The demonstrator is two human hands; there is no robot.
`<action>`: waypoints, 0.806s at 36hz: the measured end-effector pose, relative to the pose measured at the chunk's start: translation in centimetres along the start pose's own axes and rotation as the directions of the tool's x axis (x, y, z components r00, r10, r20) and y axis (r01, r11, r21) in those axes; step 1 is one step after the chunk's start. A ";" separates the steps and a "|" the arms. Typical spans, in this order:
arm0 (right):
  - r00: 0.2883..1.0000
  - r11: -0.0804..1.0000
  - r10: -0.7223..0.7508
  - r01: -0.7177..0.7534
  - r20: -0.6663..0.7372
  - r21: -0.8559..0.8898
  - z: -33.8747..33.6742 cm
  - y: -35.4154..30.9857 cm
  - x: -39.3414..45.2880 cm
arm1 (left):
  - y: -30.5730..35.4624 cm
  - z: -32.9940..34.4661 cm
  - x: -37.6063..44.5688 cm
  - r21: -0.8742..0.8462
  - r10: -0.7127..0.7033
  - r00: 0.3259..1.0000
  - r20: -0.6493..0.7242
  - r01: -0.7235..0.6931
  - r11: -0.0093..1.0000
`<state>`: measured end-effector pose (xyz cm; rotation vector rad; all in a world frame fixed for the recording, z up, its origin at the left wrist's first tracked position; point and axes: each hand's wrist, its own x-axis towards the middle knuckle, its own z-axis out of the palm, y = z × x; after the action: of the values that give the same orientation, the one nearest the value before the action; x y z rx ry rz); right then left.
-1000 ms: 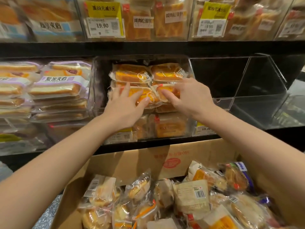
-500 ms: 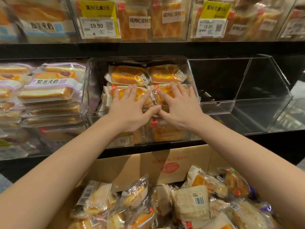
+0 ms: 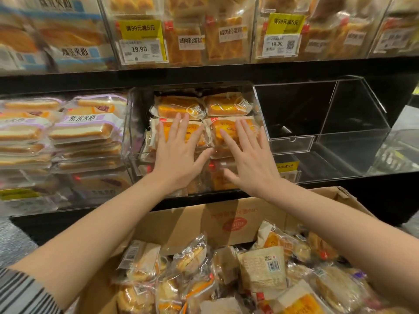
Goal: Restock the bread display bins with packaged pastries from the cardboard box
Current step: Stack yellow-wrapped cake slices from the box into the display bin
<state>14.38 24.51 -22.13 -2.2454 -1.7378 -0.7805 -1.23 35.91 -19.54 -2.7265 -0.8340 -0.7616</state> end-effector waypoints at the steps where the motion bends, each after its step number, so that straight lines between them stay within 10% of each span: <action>1: 1.000 1.000 -0.007 0.007 0.010 0.004 -0.1 0.1 -0.4 | 0.1 0.0 -0.6 -0.038 0.041 0.998 -0.057 -0.043 0.998; 7: 0.998 0.990 -0.063 0.062 0.005 0.124 -1.0 0.9 -3.1 | 1.1 1.0 -2.9 0.058 0.515 0.833 -0.203 -0.515 0.855; 13: 0.988 0.970 -0.155 0.157 -0.030 0.187 -1.2 3.9 -6.6 | 5.9 1.4 -4.2 -0.015 0.591 0.700 0.402 -0.640 0.768; 16: 0.961 0.979 -0.127 0.082 0.244 0.186 -1.5 5.3 -8.4 | 8.1 2.4 -5.2 -0.111 0.522 0.635 0.569 -0.569 0.815; 22: 0.628 0.964 -0.125 -0.105 0.768 0.243 -1.3 7.1 -12.4 | 11.1 4.6 -7.1 -0.262 0.477 0.324 0.817 -0.528 0.808; 29: 0.371 0.955 -0.150 -0.185 0.916 0.231 0.8 7.2 -17.5 | 13.3 6.0 -8.5 -0.355 0.484 0.176 0.857 -0.479 0.803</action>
<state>18.34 8.06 -30.67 -2.6050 -1.9424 1.0288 2.82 22.91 -29.50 -2.9566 0.0648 1.0950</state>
